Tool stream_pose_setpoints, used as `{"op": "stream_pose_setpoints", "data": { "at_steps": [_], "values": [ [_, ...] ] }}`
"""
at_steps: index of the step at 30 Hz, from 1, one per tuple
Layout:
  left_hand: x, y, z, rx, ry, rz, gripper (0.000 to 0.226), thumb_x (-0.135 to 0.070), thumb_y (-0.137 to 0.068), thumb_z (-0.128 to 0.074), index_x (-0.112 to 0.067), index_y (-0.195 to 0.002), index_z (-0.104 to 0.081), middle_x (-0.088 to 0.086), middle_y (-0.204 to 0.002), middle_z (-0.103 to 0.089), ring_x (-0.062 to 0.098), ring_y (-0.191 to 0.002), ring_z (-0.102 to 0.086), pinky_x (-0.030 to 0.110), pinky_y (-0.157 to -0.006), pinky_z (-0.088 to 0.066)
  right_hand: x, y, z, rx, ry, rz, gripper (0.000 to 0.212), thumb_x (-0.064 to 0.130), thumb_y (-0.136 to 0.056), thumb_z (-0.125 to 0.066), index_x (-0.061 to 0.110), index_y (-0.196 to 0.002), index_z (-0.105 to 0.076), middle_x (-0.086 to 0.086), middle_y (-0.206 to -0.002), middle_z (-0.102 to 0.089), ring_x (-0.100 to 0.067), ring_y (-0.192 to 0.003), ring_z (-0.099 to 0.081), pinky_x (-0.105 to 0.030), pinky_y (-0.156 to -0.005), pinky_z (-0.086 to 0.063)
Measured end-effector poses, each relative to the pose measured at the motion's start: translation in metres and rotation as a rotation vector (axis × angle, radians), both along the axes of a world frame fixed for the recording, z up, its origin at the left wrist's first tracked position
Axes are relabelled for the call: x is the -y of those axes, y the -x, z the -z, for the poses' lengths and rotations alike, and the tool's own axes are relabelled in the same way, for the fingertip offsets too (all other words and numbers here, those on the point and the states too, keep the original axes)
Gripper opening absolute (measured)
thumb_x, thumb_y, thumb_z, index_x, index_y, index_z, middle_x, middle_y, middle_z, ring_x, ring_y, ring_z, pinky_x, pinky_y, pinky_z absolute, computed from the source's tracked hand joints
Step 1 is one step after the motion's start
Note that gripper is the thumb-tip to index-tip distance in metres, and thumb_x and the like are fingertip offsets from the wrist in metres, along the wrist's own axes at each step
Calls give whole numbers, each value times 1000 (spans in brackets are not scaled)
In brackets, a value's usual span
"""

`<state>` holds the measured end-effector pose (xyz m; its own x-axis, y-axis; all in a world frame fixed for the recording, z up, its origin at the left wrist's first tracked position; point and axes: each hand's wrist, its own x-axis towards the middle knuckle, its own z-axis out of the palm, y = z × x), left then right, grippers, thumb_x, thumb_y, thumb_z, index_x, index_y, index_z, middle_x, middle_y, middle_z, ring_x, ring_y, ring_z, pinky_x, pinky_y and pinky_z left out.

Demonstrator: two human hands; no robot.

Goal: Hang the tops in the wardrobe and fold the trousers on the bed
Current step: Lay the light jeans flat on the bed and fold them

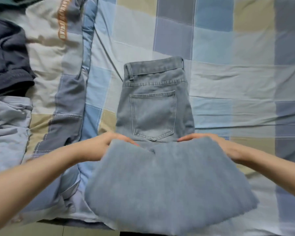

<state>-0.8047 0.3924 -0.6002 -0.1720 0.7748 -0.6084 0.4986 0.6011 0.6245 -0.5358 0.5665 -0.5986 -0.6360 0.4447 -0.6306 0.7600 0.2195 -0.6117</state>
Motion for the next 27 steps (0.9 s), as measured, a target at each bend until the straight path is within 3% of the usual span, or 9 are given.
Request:
{"op": "stream_pose_setpoints", "data": {
  "at_steps": [2,3,5,8,10,15,20,24,27],
  "values": [
    [0,8,0,-279,72,-591,25,-5,-102,-42,10,-91,-58,29,-88,-66,35,-78,-63,41,-70,-51,1,12,1,226,-263,539,40,29,-103,-36,-8,-100,-52,-30,-114,-58,-36,-93,-57,-50,-83,-47],
    [-1,14,5,-25,3,-688,23,-19,-98,-55,1,-92,-65,27,-87,-69,33,-75,-66,38,-64,-53,-3,18,3,109,10,635,52,47,-97,-48,-4,-104,-55,-27,-111,-62,-35,-91,-61,-49,-74,-52],
    [-9,22,9,452,-65,-687,24,-26,-84,-72,-18,-107,-67,14,-105,-73,18,-89,-72,26,-72,-57,-15,30,0,-76,483,713,62,67,-77,-61,14,-109,-63,-9,-108,-69,-21,-85,-66,-37,-71,-55],
    [-16,12,31,240,-33,-754,46,-20,-84,-75,-12,-126,-55,6,-123,-66,19,-110,-63,35,-98,-50,-23,47,19,18,357,738,59,65,-93,-34,22,-128,-54,1,-127,-59,-22,-111,-58,-46,-98,-47],
    [-20,-3,41,192,-32,-839,42,-24,-87,-72,-11,-125,-56,6,-123,-65,19,-109,-61,35,-100,-47,-17,58,31,41,230,692,67,65,-91,-39,15,-135,-45,-1,-135,-53,-23,-122,-51,-45,-105,-42],
    [-1,-5,48,229,-197,-939,16,-30,-96,-59,-18,-102,-67,0,-105,-72,13,-96,-65,21,-81,-51,-2,29,40,-189,-62,691,28,38,-97,-51,12,-86,-52,2,-79,-52,-14,-77,-46,-31,-66,-37],
    [28,-13,48,435,-256,-854,18,-31,-96,-55,-21,-98,-69,-14,-99,-74,-3,-93,-66,11,-77,-50,28,-14,47,-327,46,826,29,27,-100,-47,21,-72,-46,8,-67,-40,-6,-64,-35,-22,-57,-33],
    [46,-21,65,273,-114,-687,19,-24,-101,-50,-16,-103,-67,-18,-97,-69,3,-98,-61,5,-74,-44,46,-28,58,-7,107,711,12,9,-97,-50,10,-95,-61,-10,-92,-64,-25,-86,-56,-47,-86,-47],
    [40,-26,69,237,-86,-681,22,-28,-96,-59,-23,-118,-58,-20,-109,-65,-2,-108,-59,5,-84,-42,32,-5,46,-37,-30,793,36,16,-91,-58,14,-126,-49,-8,-117,-59,-24,-94,-59,-45,-88,-47]
  ]
}}
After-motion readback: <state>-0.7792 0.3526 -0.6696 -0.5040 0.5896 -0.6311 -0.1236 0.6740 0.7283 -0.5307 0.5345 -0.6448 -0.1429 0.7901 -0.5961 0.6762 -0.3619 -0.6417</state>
